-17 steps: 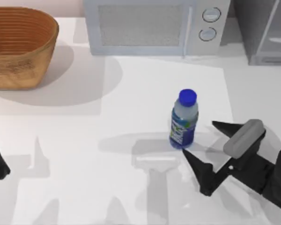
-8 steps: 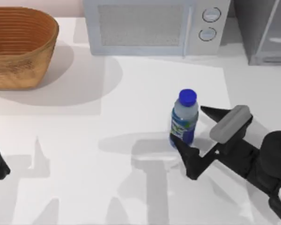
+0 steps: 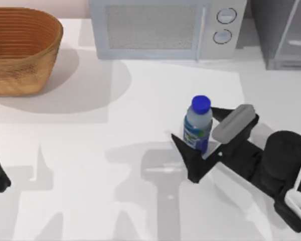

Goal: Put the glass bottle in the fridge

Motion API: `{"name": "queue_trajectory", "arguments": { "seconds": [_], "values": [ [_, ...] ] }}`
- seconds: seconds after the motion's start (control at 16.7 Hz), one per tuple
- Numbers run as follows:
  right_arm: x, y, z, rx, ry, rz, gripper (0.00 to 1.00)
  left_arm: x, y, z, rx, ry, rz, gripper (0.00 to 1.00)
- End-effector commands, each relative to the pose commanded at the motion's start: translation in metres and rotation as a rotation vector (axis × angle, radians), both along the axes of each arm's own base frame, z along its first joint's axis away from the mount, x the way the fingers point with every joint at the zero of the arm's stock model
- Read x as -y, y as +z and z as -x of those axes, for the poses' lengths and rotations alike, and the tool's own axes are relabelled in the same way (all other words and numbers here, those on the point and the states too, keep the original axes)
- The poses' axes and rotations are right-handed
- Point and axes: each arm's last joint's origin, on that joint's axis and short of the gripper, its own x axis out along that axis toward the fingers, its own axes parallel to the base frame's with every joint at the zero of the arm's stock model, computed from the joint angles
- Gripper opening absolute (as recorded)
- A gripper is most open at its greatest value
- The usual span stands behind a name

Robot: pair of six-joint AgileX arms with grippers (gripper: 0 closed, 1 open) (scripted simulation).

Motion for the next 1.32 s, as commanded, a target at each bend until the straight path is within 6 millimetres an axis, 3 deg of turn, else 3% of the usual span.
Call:
{"name": "queue_trajectory", "arguments": {
  "seconds": [0.3,1.08,1.32],
  "values": [
    [-0.0005,0.0000,-0.0004,0.000,0.000,0.000,1.00,0.0000,0.0000,0.0000,0.000,0.000,0.000,1.00],
    [-0.0005,0.0000,-0.0004,0.000,0.000,0.000,0.03,0.0000,0.0000,0.0000,0.000,0.000,0.000,1.00],
    [-0.0005,0.0000,-0.0004,0.000,0.000,0.000,0.01,0.0000,0.0000,0.0000,0.000,0.000,0.000,1.00]
  ]
}}
